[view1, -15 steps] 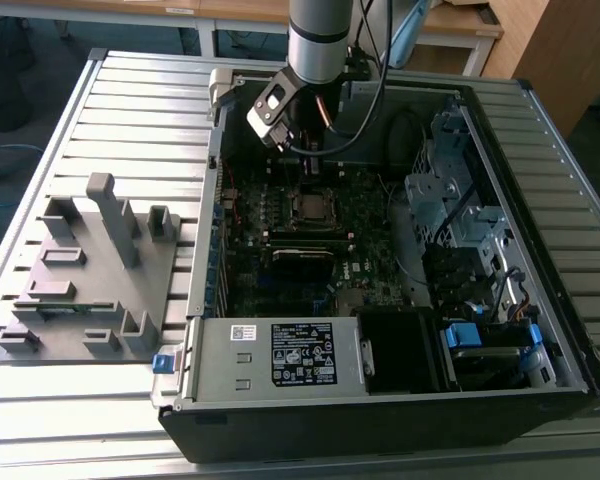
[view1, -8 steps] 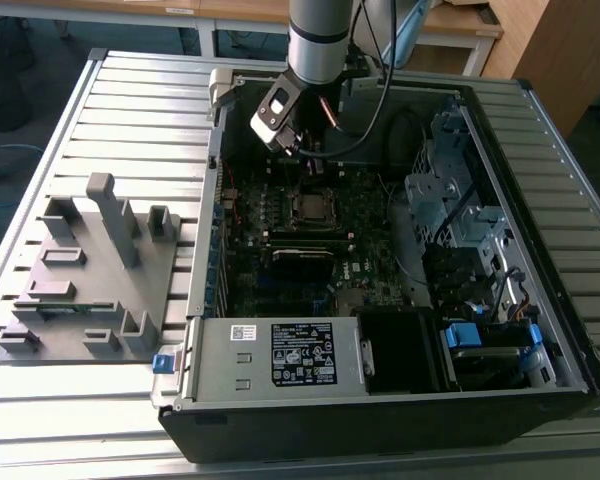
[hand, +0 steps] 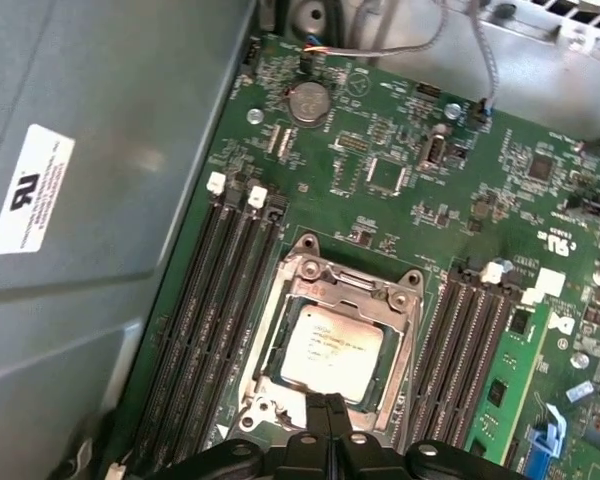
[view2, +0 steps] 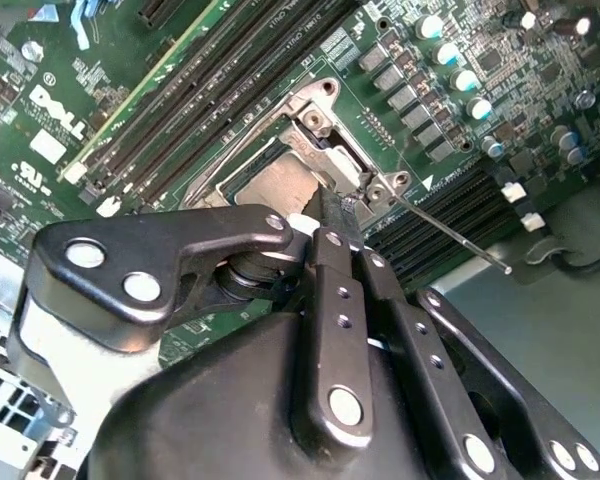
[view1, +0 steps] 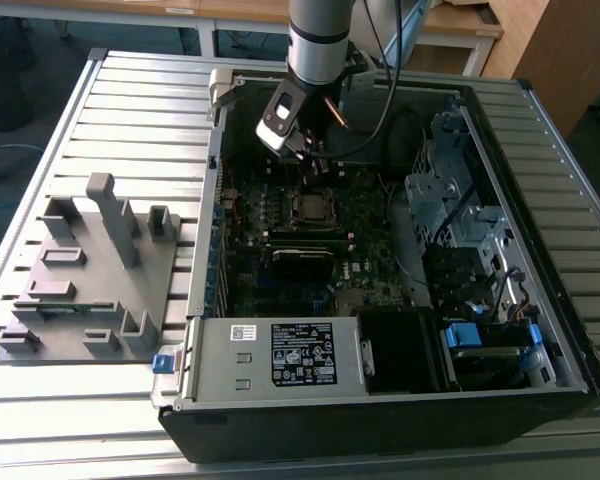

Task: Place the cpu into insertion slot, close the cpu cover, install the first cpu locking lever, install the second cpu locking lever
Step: 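Close the cpu cover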

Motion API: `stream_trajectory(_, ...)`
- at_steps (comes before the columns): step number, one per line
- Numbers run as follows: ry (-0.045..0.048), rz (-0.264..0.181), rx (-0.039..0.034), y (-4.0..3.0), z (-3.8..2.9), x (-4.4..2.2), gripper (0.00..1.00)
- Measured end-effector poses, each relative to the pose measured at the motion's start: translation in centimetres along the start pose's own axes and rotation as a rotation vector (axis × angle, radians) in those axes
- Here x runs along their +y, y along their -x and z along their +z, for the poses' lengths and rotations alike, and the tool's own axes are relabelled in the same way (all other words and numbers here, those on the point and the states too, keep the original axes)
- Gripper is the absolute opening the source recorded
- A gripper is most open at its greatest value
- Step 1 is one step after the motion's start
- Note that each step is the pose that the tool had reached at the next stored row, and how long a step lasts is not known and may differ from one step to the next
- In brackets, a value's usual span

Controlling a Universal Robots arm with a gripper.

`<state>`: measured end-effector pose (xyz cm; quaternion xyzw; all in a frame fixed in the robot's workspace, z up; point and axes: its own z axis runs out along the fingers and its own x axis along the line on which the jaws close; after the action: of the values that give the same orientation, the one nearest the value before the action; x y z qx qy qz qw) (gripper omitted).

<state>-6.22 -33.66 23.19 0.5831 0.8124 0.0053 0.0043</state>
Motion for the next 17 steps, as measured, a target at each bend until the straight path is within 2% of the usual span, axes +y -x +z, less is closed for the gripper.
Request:
stream_trajectory(9, 0.0, -0.049, 0.0007, 0.0, 0.0, 0.0, 0.1)
stream_trajectory(17, 0.0001, -0.069, 0.001, 0.0, 0.0, 0.0, 0.1)
